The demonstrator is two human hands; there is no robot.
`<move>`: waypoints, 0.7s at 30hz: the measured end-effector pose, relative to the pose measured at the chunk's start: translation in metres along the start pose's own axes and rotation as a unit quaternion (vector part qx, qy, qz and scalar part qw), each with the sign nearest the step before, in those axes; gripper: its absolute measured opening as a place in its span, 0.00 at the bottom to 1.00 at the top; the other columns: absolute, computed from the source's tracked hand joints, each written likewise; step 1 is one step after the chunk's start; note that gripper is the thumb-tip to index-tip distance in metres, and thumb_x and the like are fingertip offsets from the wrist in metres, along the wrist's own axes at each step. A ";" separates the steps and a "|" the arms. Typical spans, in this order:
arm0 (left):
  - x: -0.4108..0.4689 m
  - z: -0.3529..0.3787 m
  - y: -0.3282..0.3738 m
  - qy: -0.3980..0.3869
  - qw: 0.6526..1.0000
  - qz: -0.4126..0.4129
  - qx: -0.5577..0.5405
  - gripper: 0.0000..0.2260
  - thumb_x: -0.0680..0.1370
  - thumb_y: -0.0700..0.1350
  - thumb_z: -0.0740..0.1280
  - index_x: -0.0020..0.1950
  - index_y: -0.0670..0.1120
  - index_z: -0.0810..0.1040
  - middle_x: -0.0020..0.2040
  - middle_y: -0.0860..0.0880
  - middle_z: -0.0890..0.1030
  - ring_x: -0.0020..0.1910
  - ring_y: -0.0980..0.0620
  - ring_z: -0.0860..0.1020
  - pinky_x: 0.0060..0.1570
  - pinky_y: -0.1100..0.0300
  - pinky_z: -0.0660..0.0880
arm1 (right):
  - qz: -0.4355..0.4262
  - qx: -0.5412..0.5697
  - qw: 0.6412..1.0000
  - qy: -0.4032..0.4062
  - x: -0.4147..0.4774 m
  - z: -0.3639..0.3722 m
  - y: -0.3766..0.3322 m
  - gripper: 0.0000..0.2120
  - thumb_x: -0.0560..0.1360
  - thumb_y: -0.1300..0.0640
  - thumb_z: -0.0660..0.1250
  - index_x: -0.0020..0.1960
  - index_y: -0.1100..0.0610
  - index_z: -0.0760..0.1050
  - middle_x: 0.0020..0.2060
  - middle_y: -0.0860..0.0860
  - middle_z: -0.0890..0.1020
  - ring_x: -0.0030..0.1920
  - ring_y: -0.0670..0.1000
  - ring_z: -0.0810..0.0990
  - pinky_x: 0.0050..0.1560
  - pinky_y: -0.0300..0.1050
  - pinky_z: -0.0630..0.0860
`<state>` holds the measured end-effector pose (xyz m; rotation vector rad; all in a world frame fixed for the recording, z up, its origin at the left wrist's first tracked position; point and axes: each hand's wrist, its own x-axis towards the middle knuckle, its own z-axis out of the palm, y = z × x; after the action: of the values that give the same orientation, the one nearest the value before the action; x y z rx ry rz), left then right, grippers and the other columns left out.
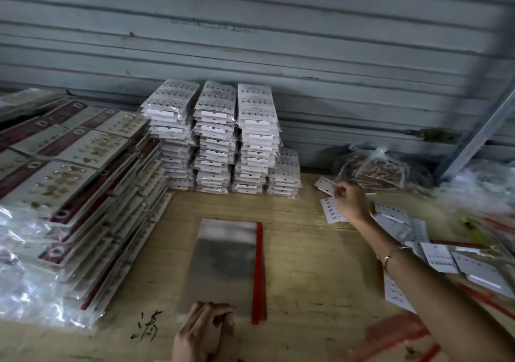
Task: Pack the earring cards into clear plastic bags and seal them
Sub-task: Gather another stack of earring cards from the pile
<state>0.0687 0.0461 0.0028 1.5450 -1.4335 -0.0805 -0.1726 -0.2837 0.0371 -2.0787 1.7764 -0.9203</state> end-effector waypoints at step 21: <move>-0.007 0.003 -0.007 0.035 0.999 0.020 -0.024 0.07 0.72 0.48 0.65 0.40 0.49 0.83 0.35 0.59 0.77 0.38 0.73 0.70 0.37 0.79 0.67 | 0.060 0.001 0.997 0.053 -0.030 -0.004 0.010 0.10 0.73 0.67 0.71 0.54 0.65 0.83 0.50 0.59 0.85 0.49 0.56 0.83 0.55 0.48 0.77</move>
<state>0.0697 0.0492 -0.0068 1.4646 -1.3967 -0.0356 -0.1845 -0.2561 0.0255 -1.9314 1.9276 -1.0152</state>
